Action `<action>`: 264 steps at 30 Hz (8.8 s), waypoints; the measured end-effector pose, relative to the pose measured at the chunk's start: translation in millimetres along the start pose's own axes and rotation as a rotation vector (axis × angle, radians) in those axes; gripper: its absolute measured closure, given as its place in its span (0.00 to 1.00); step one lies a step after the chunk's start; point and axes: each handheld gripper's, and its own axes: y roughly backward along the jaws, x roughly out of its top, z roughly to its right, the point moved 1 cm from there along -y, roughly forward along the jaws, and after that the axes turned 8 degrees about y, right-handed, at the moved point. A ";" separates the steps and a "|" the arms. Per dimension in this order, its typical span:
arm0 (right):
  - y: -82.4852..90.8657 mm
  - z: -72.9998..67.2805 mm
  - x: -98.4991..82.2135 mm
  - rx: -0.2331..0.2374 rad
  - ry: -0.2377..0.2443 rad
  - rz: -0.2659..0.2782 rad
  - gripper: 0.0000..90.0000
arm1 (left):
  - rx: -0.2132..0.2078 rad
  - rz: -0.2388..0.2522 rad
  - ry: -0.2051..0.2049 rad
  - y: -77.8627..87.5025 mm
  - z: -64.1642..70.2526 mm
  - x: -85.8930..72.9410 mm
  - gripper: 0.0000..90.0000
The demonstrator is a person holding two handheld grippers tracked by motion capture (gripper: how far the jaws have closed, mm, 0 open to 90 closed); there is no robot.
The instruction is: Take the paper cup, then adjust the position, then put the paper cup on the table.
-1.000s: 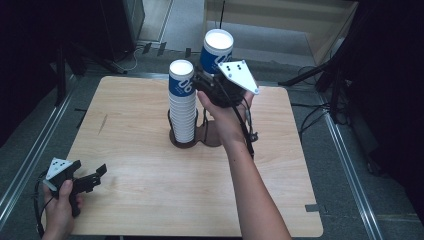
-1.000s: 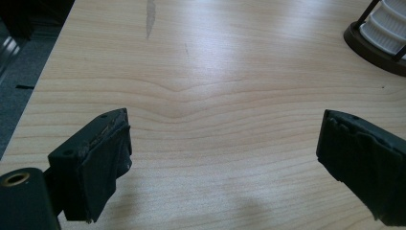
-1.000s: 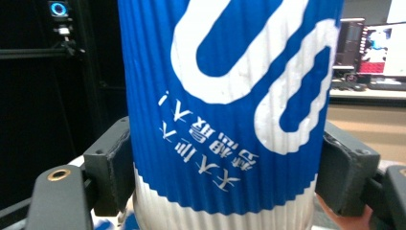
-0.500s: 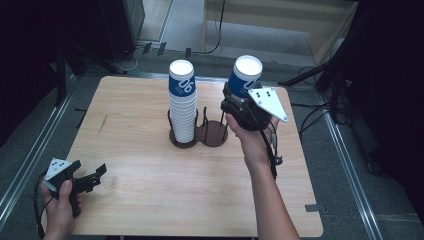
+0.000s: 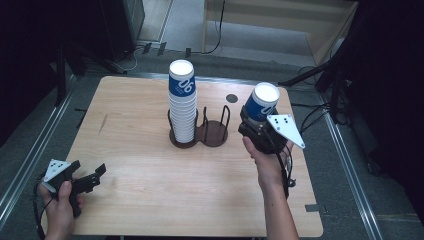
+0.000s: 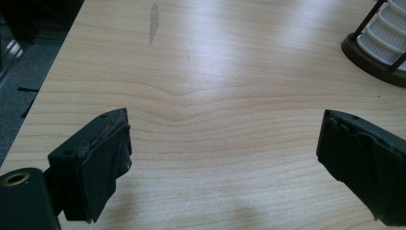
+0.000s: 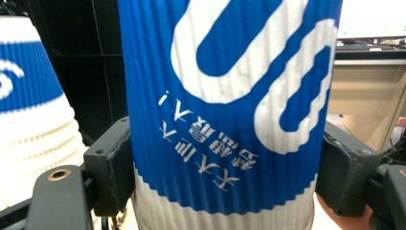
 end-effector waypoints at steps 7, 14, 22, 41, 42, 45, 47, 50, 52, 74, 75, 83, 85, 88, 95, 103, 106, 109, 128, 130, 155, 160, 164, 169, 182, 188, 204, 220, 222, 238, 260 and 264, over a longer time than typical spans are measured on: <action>11.5 4.1 -28.8 -0.007 -0.009 -0.036 0.23 | -0.002 -0.001 -0.002 -0.4 0.2 0.0 0.06; 17.6 3.8 -51.8 -0.014 -0.027 -0.074 0.23 | -0.024 -0.004 -0.009 -1.6 1.3 0.4 0.06; 20.9 -0.4 -72.6 -0.009 -0.011 -0.113 0.23 | -0.062 -0.007 -0.022 -4.5 2.8 1.8 0.06; 20.4 -42.4 -113.7 0.039 0.090 -0.181 0.23 | -0.161 -0.038 -0.100 -4.6 36.9 10.3 0.06; 19.4 -44.5 -115.6 0.041 0.094 -0.185 0.23 | -0.171 -0.040 -0.101 -4.7 41.3 11.3 0.06; 17.4 -50.2 -120.1 0.052 0.112 -0.192 0.23 | -0.197 -0.046 -0.116 -5.1 55.0 13.9 0.06; 16.8 -54.5 -122.3 0.060 0.119 -0.194 0.23 | -0.205 -0.049 -0.134 -5.2 64.2 15.5 0.06; 16.1 -60.7 -125.2 0.081 0.144 -0.178 0.23 | -0.215 -0.058 -0.158 -6.5 77.8 18.8 0.06; 16.6 -64.6 -126.0 0.086 0.158 -0.179 0.23 | -0.217 -0.070 -0.172 -9.2 86.9 21.7 0.06; 18.6 -100.3 -140.5 0.141 0.292 -0.192 0.23 | -0.406 -0.149 -0.256 -26.8 160.2 30.1 0.08; 18.9 -102.1 -141.3 0.145 0.302 -0.195 0.23 | -0.415 -0.151 -0.259 -26.7 162.6 29.9 0.08; 21.4 -108.5 -141.1 0.171 0.341 -0.176 0.23 | -0.441 -0.167 -0.288 -26.4 172.7 27.5 0.08; 21.4 -109.3 -141.7 0.181 0.359 -0.172 0.23 | -0.447 -0.169 -0.295 -26.0 174.6 26.3 0.08; 21.5 -111.0 -142.8 0.184 0.375 -0.178 0.23 | -0.437 -0.160 -0.307 -25.6 177.1 25.4 0.09; 23.1 -115.7 -142.4 0.189 0.431 -0.156 0.23 | -0.444 -0.158 -0.313 -23.3 181.6 25.5 0.15; 23.6 -127.1 -147.5 0.208 0.540 -0.136 0.23 | -0.496 -0.186 -0.344 -22.0 189.6 21.9 0.16; 25.4 -132.1 -149.3 0.219 0.579 -0.124 0.23 | -0.511 -0.193 -0.350 -21.9 192.8 20.2 0.16; 27.1 -136.7 -151.3 0.230 0.622 -0.114 0.23 | -0.521 -0.201 -0.364 -21.4 196.4 18.5 0.16; 34.1 -157.7 -158.3 0.289 0.791 -0.064 0.23 | -0.559 -0.245 -0.392 -21.0 203.1 13.3 0.17; 34.8 -159.1 -158.9 0.299 0.804 -0.059 0.23 | -0.562 -0.251 -0.395 -21.1 203.2 13.2 0.18; 42.6 -167.4 -155.5 0.347 0.782 -0.045 0.04 | -0.622 -0.253 -0.391 -20.1 198.6 12.5 0.31; 45.0 -165.5 -149.0 0.342 0.751 -0.021 0.02 | -0.622 -0.222 -0.350 -19.3 190.8 18.2 0.31; 46.4 -161.9 -142.4 0.345 0.724 -0.003 0.01 | -0.607 -0.181 -0.350 -19.4 185.9 20.3 0.31; 46.7 -156.4 -137.8 0.343 0.663 -0.010 0.01 | -0.568 -0.116 -0.352 -18.0 179.4 21.9 0.31; 47.5 -143.3 -131.6 0.326 0.541 -0.037 0.00 | -0.548 0.032 -0.342 -9.6 167.7 24.4 0.31; 48.6 -139.9 -132.3 0.317 0.479 -0.060 0.01 | -0.541 0.056 -0.315 -5.7 165.1 22.1 0.31; 55.1 -140.5 -129.7 0.240 0.365 -0.100 0.05 | -0.528 0.206 -0.176 3.3 150.3 24.4 0.31; 56.9 -146.8 -115.6 0.269 0.145 -0.141 0.15 | -0.547 0.328 -0.158 -2.2 149.2 19.1 0.31; 56.0 -148.2 -112.3 0.249 0.122 -0.145 0.16 | -0.547 0.331 -0.155 -3.2 148.7 19.3 0.31; 37.9 -152.1 -90.5 0.350 -0.433 -0.245 0.01 | -0.562 0.351 -0.125 -6.9 147.6 19.6 0.31; 24.1 -162.2 -86.3 0.436 -1.118 -0.333 0.01 | -0.574 0.356 -0.145 -9.5 158.1 8.7 0.31; 19.9 -164.5 -87.8 0.441 -1.194 -0.358 0.01 | -0.580 0.357 -0.146 -9.4 159.7 7.3 0.31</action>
